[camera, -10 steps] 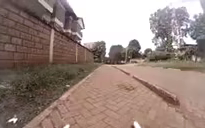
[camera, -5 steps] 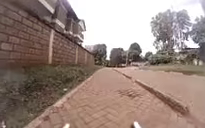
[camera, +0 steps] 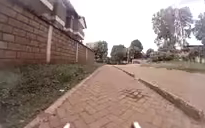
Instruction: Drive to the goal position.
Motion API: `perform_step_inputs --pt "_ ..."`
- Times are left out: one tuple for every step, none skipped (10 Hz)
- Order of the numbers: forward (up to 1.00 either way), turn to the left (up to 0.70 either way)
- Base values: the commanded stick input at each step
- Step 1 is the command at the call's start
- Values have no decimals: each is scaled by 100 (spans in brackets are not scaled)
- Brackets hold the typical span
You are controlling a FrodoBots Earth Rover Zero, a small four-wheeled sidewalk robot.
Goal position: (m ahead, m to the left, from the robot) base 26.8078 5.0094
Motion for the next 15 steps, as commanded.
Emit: perform_step_inputs --pt "50 -36" --pt "50 -8" --pt "50 0" --pt "50 0" --pt "50 0" --pt "50 0" --pt "50 0" --pt "50 0" --pt "50 0" --pt "50 0" --pt "50 0" --pt "50 0" --pt "50 0" --pt "50 0" --pt "50 0"
